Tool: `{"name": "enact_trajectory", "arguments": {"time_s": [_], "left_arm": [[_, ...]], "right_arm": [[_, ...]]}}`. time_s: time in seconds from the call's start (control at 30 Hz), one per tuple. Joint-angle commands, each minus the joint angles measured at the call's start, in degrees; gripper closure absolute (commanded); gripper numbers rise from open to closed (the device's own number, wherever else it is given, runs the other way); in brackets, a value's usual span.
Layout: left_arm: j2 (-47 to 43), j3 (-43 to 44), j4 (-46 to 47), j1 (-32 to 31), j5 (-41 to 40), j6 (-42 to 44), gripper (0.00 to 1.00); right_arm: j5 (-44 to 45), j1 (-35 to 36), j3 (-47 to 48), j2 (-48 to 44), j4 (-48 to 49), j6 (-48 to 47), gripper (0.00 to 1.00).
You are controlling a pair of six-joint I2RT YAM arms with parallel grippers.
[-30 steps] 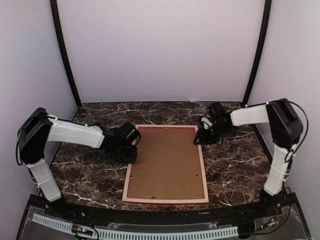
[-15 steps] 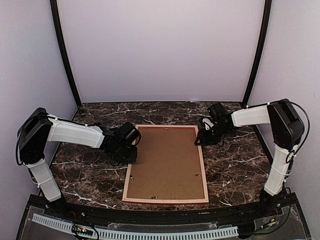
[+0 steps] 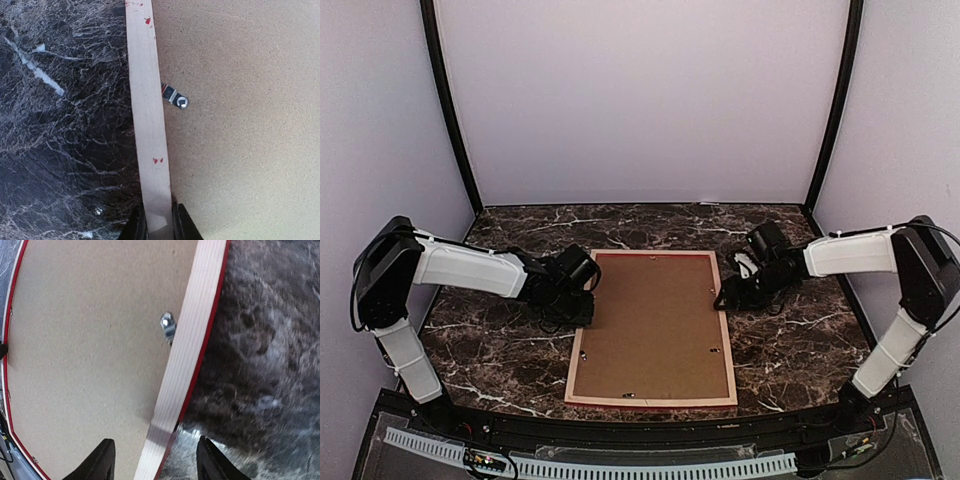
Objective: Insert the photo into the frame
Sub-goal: Press the fastener onto the backboard.
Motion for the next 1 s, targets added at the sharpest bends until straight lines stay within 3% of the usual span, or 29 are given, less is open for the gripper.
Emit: {"name": "enact_trajectory", "arguments": {"time_s": [0.0, 0.3, 0.97], "left_arm": [[0.1, -2.9, 0.3, -0.3, 2.6, 0.4, 0.9], [0.2, -2.4, 0.8, -0.3, 2.8, 0.6, 0.91], [0.2, -2.4, 0.6, -0.4, 2.8, 1.1, 0.9]], "right_arm": [[2.8, 3.7, -5.2, -6.4, 1.3, 4.7, 0.41], [7.4, 9.9, -12.2, -12.1, 1.5, 11.3, 0.37], [12.1, 18.4, -12.7, -12.5, -3.9, 7.8, 0.41]]}}
